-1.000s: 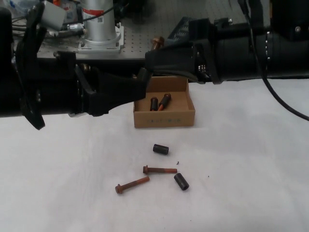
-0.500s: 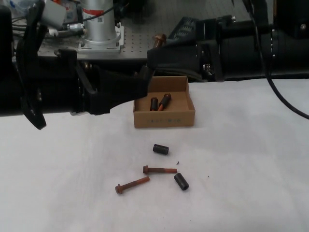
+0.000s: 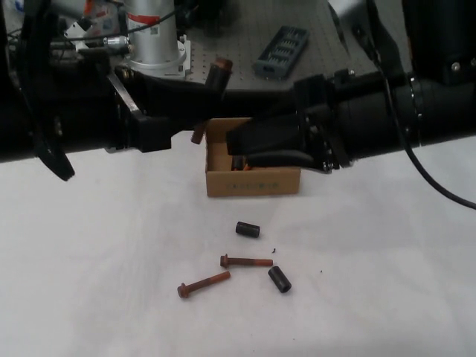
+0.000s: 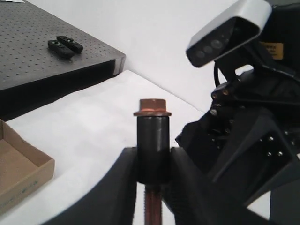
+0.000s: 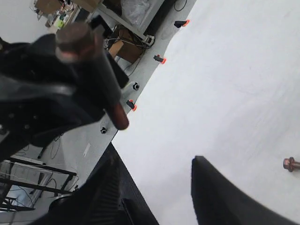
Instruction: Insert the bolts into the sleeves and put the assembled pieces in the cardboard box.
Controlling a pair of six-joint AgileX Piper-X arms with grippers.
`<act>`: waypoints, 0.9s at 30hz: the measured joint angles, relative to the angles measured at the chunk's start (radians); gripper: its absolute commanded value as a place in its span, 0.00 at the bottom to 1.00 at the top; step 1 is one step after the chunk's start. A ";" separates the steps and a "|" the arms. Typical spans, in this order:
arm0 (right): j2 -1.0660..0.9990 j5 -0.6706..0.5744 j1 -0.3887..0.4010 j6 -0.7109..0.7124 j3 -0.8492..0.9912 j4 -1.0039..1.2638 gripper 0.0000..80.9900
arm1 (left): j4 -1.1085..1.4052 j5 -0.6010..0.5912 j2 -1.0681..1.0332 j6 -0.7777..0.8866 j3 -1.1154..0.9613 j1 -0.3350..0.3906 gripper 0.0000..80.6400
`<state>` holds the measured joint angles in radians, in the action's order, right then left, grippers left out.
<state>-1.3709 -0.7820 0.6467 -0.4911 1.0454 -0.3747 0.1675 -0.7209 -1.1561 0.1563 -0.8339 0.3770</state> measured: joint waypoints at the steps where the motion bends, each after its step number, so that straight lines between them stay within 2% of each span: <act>1: 0.000 0.000 -0.004 0.009 0.000 -0.009 0.44 | 0.000 0.007 0.000 0.000 0.000 0.000 0.01; 8: 0.002 0.000 -0.077 0.134 0.000 -0.150 0.44 | 0.016 0.068 0.002 -0.050 0.000 0.000 0.01; 11: 0.017 0.000 -0.153 0.217 0.000 -0.263 0.44 | 0.019 0.106 -0.001 -0.097 0.000 0.000 0.01; 18: 0.051 0.000 -0.262 0.295 0.000 -0.383 0.42 | 0.038 0.146 -0.175 -0.150 -0.097 -0.017 0.01; 21: 0.058 0.000 -0.308 0.331 0.000 -0.430 0.30 | 0.043 0.148 -0.295 -0.168 -0.176 -0.020 0.01; 25: 0.063 0.000 -0.335 0.354 0.000 -0.445 0.02 | 0.046 0.143 -0.529 -0.184 -0.341 -0.029 0.01; 26: 0.063 0.000 -0.336 0.358 0.000 -0.448 0.03 | 0.046 0.142 -0.628 -0.184 -0.410 -0.031 0.01; 27: 0.062 0.000 -0.342 0.358 0.000 -0.448 0.03 | 0.046 0.142 -0.628 -0.184 -0.417 -0.031 0.01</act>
<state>-1.3090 -0.7820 0.3048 -0.1330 1.0454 -0.8226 0.2131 -0.5789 -1.7844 -0.0273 -1.2508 0.3457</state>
